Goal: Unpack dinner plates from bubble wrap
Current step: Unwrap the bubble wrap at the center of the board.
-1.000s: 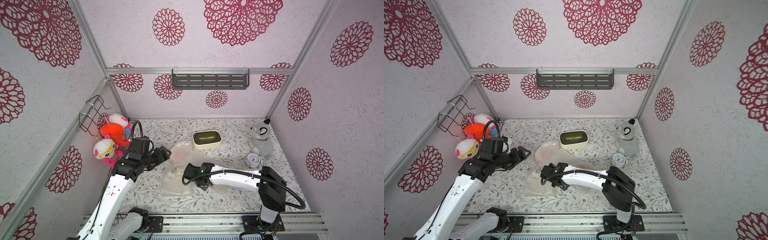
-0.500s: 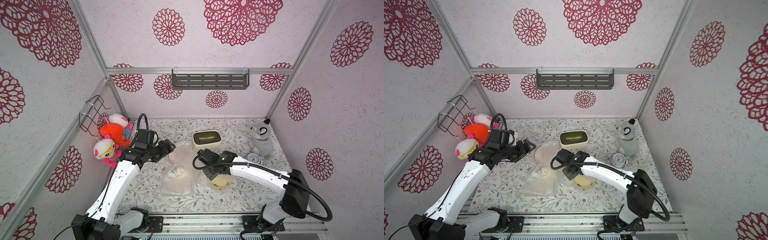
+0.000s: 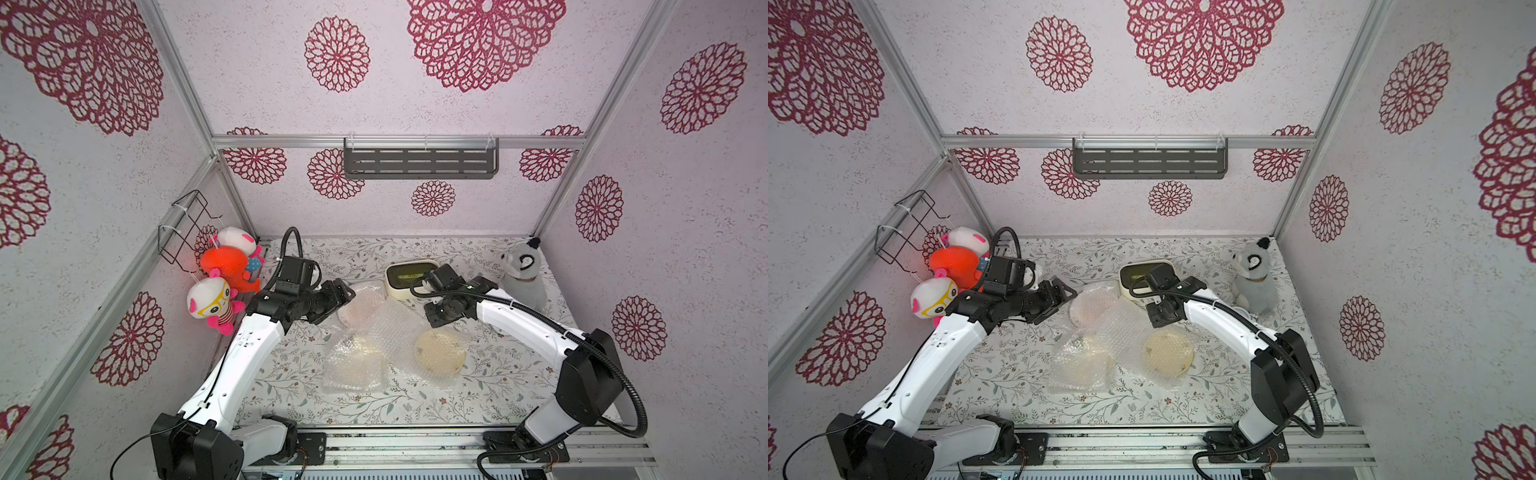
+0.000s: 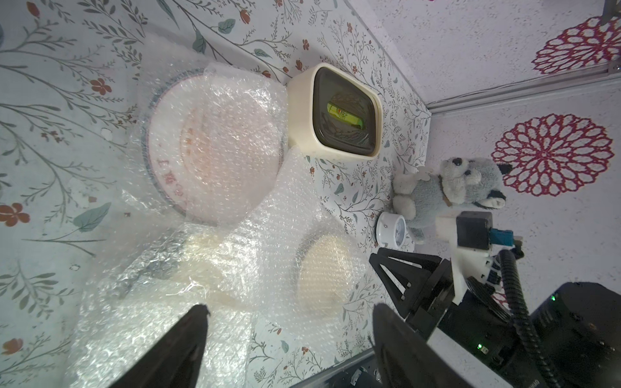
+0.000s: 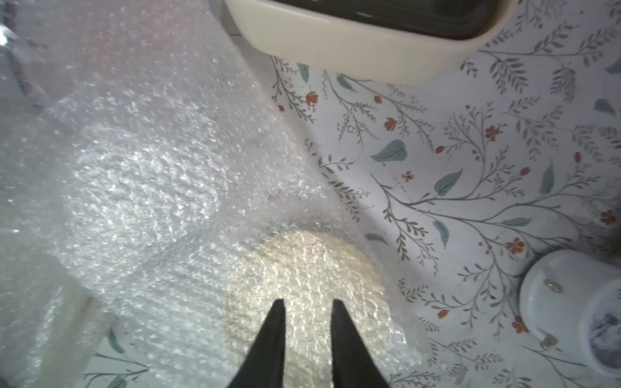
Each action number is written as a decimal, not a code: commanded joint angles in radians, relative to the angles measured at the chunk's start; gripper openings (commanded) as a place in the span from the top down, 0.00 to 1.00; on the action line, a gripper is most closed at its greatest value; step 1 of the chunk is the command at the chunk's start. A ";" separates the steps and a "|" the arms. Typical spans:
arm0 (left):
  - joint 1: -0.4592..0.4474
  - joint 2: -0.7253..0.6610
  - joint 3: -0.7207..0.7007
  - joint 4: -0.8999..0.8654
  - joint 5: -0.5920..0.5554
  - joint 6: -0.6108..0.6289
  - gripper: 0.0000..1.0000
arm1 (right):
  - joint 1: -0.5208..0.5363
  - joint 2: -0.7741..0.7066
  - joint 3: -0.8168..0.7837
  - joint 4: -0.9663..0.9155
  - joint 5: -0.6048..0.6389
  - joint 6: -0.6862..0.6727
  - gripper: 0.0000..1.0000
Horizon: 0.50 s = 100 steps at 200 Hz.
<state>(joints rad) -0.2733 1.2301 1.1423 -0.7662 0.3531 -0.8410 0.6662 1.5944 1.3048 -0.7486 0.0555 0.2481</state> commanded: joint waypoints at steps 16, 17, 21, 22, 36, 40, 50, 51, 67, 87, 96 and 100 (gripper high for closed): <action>-0.033 0.000 -0.033 0.035 -0.006 -0.028 0.20 | -0.147 0.025 -0.005 0.156 -0.243 0.160 0.67; -0.033 0.001 -0.033 0.035 -0.006 -0.028 0.20 | -0.151 0.028 -0.005 0.163 -0.250 0.164 0.67; -0.034 0.001 -0.032 0.036 -0.006 -0.029 0.20 | -0.164 0.039 -0.006 0.191 -0.271 0.184 0.68; -0.034 0.002 -0.032 0.037 -0.006 -0.029 0.20 | -0.166 0.045 -0.006 0.198 -0.276 0.187 0.68; -0.039 0.010 -0.024 0.030 -0.006 -0.029 0.20 | -0.194 0.117 0.009 0.269 -0.321 0.232 0.70; -0.040 0.012 -0.020 0.025 -0.007 -0.027 0.20 | -0.202 0.142 0.018 0.280 -0.329 0.239 0.70; -0.041 0.014 -0.009 0.007 -0.010 -0.020 0.20 | -0.215 0.204 0.045 0.297 -0.345 0.253 0.72; -0.040 0.014 -0.008 0.006 -0.010 -0.020 0.20 | -0.215 0.209 0.047 0.299 -0.347 0.254 0.72; -0.040 0.010 -0.002 -0.017 -0.021 -0.010 0.20 | -0.220 0.277 0.087 0.335 -0.357 0.269 0.73; -0.041 -0.005 -0.020 -0.025 -0.026 -0.015 0.20 | -0.229 0.350 0.153 0.361 -0.364 0.286 0.74; -0.040 -0.013 -0.030 -0.025 -0.028 -0.021 0.20 | -0.231 0.384 0.187 0.364 -0.364 0.290 0.74; -0.040 -0.016 -0.034 -0.025 -0.028 -0.022 0.20 | -0.232 0.399 0.201 0.365 -0.361 0.289 0.74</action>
<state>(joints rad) -0.3099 1.2385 1.1179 -0.7792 0.3424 -0.8581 0.4385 1.9644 1.4063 -0.4412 -0.2665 0.4904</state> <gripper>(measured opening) 0.798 0.265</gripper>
